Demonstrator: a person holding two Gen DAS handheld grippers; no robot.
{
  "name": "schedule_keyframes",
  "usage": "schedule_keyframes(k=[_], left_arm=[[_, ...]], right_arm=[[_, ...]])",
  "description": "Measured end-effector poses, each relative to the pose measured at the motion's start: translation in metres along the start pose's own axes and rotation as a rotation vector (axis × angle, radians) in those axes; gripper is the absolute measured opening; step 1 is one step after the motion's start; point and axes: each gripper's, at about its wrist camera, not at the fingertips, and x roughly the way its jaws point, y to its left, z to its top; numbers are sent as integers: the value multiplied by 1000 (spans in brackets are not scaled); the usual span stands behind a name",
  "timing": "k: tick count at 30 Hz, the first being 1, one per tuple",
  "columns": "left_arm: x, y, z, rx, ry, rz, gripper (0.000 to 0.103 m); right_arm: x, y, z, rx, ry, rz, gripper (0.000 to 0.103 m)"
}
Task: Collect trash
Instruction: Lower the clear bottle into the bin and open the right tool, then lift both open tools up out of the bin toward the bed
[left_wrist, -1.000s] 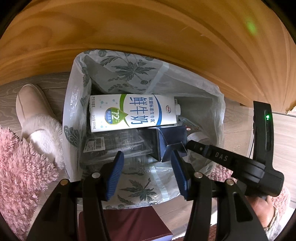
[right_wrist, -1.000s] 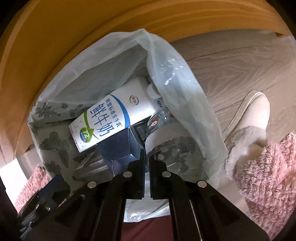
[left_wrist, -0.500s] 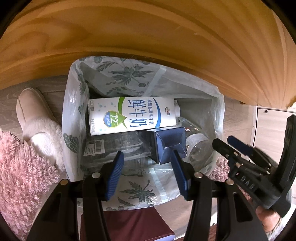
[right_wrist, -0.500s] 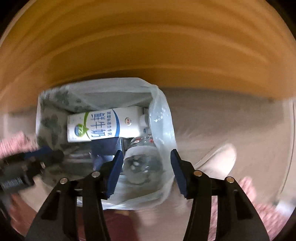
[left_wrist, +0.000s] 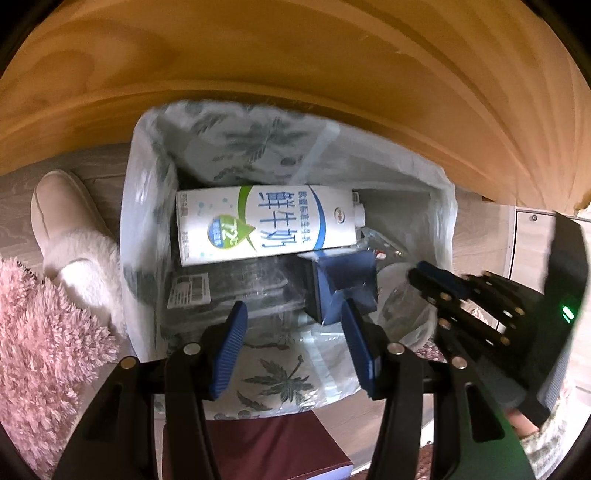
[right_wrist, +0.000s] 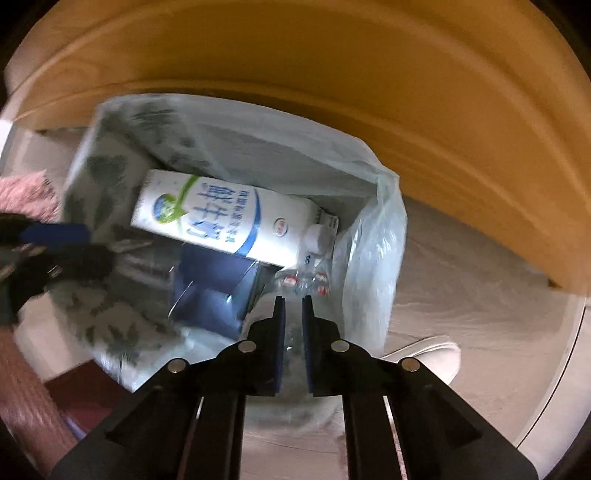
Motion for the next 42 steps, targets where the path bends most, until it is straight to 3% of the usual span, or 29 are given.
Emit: schedule_keyframes(k=[3, 5, 6, 7, 13, 17, 18, 21, 25, 29, 35, 39, 41, 42], left_arm=[[0, -1, -1, 4, 1, -4, 50], [0, -3, -2, 13, 3, -8, 50], [0, -3, -3, 16, 4, -9, 50], [0, -4, -2, 17, 6, -9, 50], [-2, 3, -2, -7, 7, -10, 50], [-7, 6, 1, -8, -7, -5, 50], [-9, 7, 2, -10, -10, -4, 50], [-11, 12, 4, -25, -10, -4, 50], [-12, 18, 6, -38, -6, -2, 50], [-11, 16, 7, -31, -1, -3, 50], [-7, 12, 6, -27, 3, -5, 50], [-12, 10, 4, -17, -10, -3, 50], [-15, 8, 4, -6, -19, -1, 50], [-16, 7, 5, 0, -23, 1, 50]], right_arm=[[-14, 5, -4, -111, -14, -21, 12], [-11, 12, -6, -211, -11, -65, 25], [-8, 16, -6, -253, -3, -82, 36], [-6, 16, -6, -296, 5, -95, 39], [10, 29, -16, -533, 43, -166, 39], [25, 34, -18, -630, 26, -155, 39], [30, 36, -17, -639, 30, -146, 36], [49, 30, -8, -620, 77, -116, 13], [60, 6, 17, -495, 179, 39, 9], [66, 5, 25, -530, 207, 22, 4], [68, 13, 13, -566, 172, -49, 5], [61, 14, 6, -520, 159, -37, 10], [50, 16, 3, -494, 146, -25, 17], [40, 21, -2, -488, 135, -26, 31]])
